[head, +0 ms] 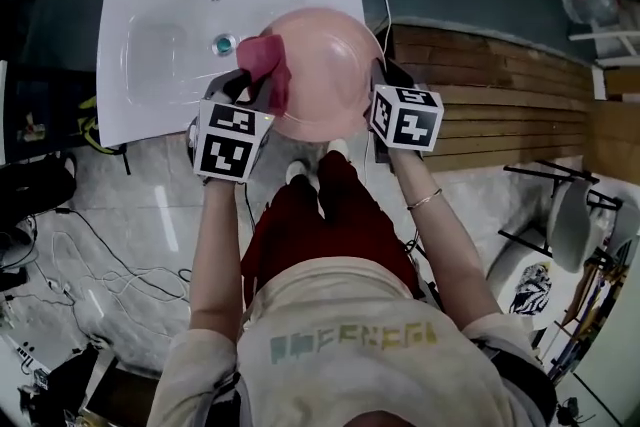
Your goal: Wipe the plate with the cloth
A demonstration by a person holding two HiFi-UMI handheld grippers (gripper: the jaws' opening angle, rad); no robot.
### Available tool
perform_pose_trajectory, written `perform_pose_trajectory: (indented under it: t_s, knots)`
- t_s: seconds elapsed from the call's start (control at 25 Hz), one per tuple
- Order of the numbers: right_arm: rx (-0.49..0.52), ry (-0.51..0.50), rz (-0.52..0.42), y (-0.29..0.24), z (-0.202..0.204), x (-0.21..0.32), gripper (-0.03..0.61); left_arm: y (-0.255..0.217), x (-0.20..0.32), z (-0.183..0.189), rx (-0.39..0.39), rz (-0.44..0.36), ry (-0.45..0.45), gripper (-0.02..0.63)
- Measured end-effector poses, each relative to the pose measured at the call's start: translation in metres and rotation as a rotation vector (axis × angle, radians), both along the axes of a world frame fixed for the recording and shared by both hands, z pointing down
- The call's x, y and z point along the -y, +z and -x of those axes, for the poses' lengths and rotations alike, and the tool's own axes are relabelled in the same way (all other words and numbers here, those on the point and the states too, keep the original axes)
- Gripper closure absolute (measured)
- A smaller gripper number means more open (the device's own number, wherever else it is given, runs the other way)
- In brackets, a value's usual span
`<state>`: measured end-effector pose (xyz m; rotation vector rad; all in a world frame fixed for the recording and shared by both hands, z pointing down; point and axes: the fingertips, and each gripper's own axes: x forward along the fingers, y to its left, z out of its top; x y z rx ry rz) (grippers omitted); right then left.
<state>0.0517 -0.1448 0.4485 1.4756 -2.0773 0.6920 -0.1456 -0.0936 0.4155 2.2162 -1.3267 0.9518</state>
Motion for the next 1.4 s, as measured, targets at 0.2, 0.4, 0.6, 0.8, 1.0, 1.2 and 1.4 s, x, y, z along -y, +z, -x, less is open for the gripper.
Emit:
perform_pose_trajectory:
  t_s: [0.2, 0.4, 0.6, 0.8, 1.0, 1.2, 1.4]
  knots:
    - [0.008, 0.013, -0.024, -0.001, -0.004, 0.001, 0.522, -0.013, 0.014, 0.005, -0.043, -0.07, -0.068, 0.548]
    - [0.019, 0.038, -0.09, -0.012, -0.013, 0.007, 0.522, -0.021, 0.023, 0.004, -0.072, -0.101, -0.091, 0.548]
    - [0.046, 0.04, -0.139, -0.02, -0.017, 0.01, 0.522, -0.027, 0.028, -0.001, -0.107, -0.131, -0.112, 0.548]
    - [0.068, 0.031, -0.177, -0.031, -0.017, 0.008, 0.522, -0.036, 0.029, -0.004, -0.158, -0.171, -0.136, 0.548]
    - [0.093, 0.038, -0.243, -0.058, -0.018, 0.006, 0.522, -0.051, 0.034, -0.005, -0.214, -0.226, -0.164, 0.548]
    - [0.147, 0.048, -0.321, -0.093, -0.021, -0.002, 0.522, -0.068, 0.031, -0.002, -0.263, -0.286, -0.194, 0.548]
    - [0.21, 0.037, -0.4, -0.127, -0.018, -0.014, 0.522, -0.088, 0.025, 0.002, -0.302, -0.35, -0.217, 0.548]
